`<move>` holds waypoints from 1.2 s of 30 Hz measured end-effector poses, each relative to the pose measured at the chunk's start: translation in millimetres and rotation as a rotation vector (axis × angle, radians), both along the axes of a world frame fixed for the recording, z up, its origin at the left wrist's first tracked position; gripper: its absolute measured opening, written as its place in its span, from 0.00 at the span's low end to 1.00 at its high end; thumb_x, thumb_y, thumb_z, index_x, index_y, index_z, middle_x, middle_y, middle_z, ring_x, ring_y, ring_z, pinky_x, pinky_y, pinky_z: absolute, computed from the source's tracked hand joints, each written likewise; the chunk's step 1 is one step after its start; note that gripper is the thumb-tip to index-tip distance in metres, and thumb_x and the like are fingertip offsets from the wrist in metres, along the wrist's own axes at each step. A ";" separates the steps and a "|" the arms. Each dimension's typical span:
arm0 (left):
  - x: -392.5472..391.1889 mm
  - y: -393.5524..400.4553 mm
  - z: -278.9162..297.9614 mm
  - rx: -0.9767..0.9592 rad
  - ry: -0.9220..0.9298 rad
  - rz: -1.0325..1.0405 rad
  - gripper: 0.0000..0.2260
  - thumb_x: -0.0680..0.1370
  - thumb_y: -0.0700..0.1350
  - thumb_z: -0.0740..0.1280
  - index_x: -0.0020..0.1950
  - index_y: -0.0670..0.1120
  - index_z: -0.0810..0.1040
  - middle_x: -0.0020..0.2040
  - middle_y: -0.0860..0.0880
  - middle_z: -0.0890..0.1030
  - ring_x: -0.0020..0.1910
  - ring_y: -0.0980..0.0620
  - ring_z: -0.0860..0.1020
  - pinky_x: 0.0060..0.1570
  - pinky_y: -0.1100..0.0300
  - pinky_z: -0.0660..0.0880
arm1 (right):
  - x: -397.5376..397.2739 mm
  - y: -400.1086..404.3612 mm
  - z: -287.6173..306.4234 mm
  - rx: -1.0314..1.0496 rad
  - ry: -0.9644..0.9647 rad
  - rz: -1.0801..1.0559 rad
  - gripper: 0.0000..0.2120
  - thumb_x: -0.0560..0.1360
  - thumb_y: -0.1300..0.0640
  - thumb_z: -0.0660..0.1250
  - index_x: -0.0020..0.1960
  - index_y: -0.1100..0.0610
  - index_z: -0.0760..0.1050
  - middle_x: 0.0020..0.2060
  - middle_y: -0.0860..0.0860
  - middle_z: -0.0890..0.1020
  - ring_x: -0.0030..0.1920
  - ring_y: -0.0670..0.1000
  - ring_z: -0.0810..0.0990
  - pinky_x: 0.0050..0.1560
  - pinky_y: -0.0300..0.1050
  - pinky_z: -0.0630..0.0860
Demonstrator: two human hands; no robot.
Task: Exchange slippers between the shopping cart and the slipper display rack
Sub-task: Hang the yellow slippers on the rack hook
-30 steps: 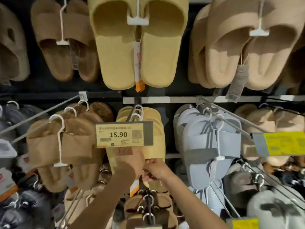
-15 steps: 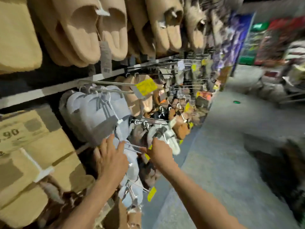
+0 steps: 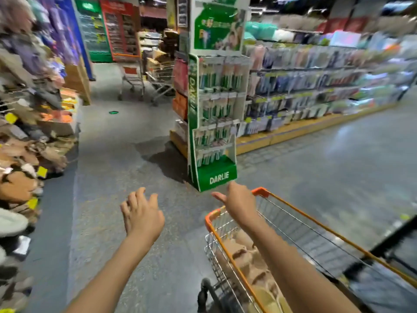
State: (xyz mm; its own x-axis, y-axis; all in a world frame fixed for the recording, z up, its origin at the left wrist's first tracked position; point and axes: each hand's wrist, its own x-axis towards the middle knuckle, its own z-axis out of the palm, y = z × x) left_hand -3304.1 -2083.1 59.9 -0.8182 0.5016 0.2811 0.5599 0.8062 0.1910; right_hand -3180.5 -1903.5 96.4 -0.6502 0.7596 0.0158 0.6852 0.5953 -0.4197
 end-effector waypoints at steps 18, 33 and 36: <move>200.5 242.6 -118.4 -0.513 -0.219 -0.855 0.16 0.76 0.47 0.61 0.63 0.47 0.71 0.67 0.44 0.67 0.68 0.43 0.62 0.66 0.46 0.63 | 316.5 64.3 -120.1 -0.357 -0.127 -0.965 0.24 0.73 0.38 0.63 0.52 0.58 0.73 0.51 0.56 0.81 0.53 0.57 0.79 0.42 0.46 0.71; 211.6 271.7 -205.9 -0.918 -0.453 -1.035 0.25 0.79 0.47 0.55 0.75 0.43 0.56 0.74 0.37 0.57 0.72 0.38 0.58 0.69 0.42 0.58 | 279.3 48.9 -216.2 -0.645 -0.139 -1.195 0.22 0.72 0.36 0.62 0.51 0.56 0.73 0.47 0.54 0.81 0.50 0.58 0.79 0.42 0.47 0.70; 215.4 276.7 -219.5 -0.954 -0.456 -1.052 0.19 0.77 0.48 0.57 0.67 0.44 0.67 0.68 0.38 0.66 0.67 0.38 0.64 0.63 0.44 0.64 | 276.2 49.2 -230.2 -0.691 -0.177 -1.208 0.23 0.73 0.38 0.63 0.51 0.58 0.74 0.48 0.55 0.81 0.51 0.58 0.79 0.46 0.49 0.73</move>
